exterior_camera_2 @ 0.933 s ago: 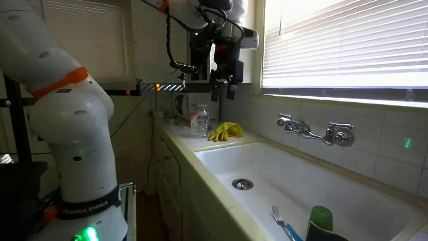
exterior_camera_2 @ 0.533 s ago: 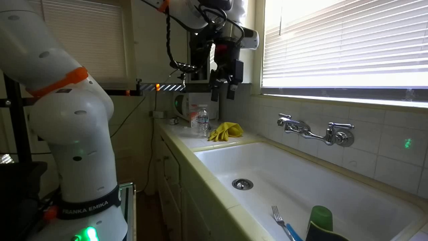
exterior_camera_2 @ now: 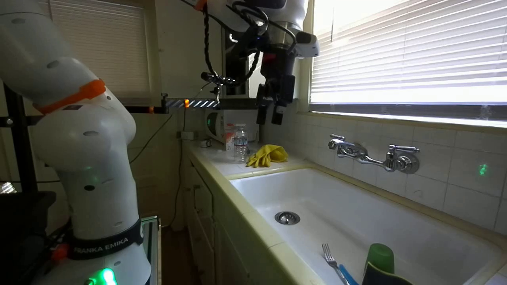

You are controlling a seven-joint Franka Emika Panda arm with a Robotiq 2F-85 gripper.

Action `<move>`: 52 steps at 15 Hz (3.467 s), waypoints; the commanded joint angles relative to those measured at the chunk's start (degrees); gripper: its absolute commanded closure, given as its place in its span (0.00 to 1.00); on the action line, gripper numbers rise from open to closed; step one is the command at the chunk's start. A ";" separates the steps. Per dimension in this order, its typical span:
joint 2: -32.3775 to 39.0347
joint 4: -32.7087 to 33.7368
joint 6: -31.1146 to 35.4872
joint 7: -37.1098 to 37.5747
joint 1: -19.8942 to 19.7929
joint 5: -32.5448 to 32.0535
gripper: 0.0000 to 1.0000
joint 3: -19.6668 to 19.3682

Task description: Remove one silver fork from the cutlery holder and put it in the sink.

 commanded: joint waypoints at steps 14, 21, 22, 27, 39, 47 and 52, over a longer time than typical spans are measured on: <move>7.67 -0.32 13.18 -3.81 -5.89 1.68 0.00 -9.28; 11.65 -0.67 30.13 7.03 -10.06 0.10 0.00 -9.52; 12.75 -0.13 32.41 8.41 -10.71 1.22 0.00 -9.95; 19.12 1.91 41.60 7.17 -12.64 3.28 0.00 -12.52; 25.85 6.19 39.85 -4.85 -11.78 19.00 0.00 -15.00; 27.44 7.54 41.71 -3.83 -12.00 19.27 0.00 -15.21; 29.93 11.13 41.58 -9.13 -12.74 21.36 0.00 -16.19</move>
